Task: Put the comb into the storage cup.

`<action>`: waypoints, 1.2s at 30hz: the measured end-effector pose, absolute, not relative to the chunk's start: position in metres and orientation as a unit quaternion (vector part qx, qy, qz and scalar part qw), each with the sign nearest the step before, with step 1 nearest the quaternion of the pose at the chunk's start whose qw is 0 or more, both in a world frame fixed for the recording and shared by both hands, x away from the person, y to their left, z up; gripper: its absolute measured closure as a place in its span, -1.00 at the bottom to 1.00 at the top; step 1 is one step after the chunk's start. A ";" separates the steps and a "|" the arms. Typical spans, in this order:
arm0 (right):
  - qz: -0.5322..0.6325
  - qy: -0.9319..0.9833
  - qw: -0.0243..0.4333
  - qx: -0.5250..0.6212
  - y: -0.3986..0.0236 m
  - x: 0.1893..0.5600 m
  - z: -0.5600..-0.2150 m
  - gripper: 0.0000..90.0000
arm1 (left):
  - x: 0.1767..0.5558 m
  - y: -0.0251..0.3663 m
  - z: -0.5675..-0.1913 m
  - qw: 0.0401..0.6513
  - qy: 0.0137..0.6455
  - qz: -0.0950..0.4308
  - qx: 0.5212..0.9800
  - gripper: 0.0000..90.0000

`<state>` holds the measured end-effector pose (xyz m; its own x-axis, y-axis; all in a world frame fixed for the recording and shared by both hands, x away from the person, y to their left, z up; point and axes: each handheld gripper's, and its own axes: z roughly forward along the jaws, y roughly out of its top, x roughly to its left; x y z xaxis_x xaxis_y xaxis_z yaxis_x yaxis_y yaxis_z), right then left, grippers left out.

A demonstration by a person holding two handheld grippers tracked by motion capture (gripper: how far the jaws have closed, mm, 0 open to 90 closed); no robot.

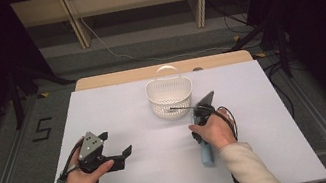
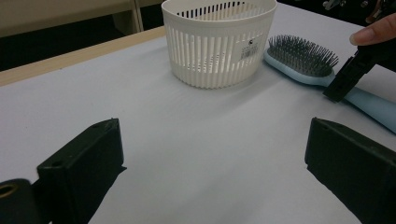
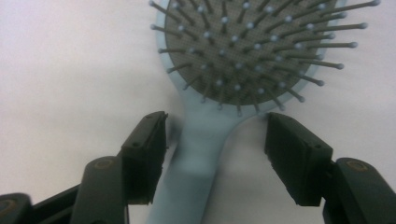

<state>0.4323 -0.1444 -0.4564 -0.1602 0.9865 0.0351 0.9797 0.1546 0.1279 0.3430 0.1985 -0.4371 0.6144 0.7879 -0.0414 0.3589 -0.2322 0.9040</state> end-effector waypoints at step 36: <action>0.026 0.707 0.019 0.707 -0.141 0.438 -0.454 0.48 | 0.343 0.199 -0.437 0.489 0.379 0.219 0.754 -0.91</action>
